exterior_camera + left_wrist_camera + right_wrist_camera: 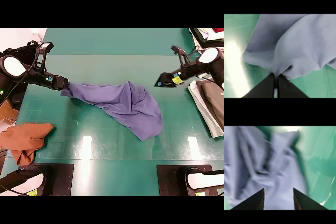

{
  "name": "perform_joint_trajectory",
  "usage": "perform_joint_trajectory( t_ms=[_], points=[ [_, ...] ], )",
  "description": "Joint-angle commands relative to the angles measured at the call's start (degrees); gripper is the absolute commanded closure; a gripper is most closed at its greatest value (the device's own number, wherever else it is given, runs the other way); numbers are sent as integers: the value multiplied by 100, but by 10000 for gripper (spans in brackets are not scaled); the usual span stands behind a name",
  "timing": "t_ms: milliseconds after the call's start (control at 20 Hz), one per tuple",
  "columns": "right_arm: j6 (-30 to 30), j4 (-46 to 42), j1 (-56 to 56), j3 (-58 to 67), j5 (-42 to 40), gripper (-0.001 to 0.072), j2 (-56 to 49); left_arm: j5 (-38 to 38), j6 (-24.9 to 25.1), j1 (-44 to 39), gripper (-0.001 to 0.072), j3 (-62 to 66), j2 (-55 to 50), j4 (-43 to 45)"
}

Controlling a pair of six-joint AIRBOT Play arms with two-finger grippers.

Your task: Fold the shirts.

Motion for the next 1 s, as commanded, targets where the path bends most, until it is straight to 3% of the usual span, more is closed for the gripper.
perform_joint_trajectory(
  t_ms=[0,150,550,650,700,950],
  points=[
    [-365,544,-448,-402,7,305,-332,33,-11,2,681,-9,-9,-74],
    [-472,1045,-363,-396,-350,306,-785,33,-11,2,681,-9,-9,-74],
    [-542,1062,238,-393,-911,323,-1266,33,-11,2,681,-11,-9,-74],
    [-717,1069,350,-308,-984,666,-1250,28,-116,2,681,-9,0,-74],
    [-723,1060,356,-144,-940,697,-1231,26,-199,2,682,17,33,-46],
    [-723,960,133,1071,-391,697,-199,-33,-402,2,682,1073,909,776]
  ],
)
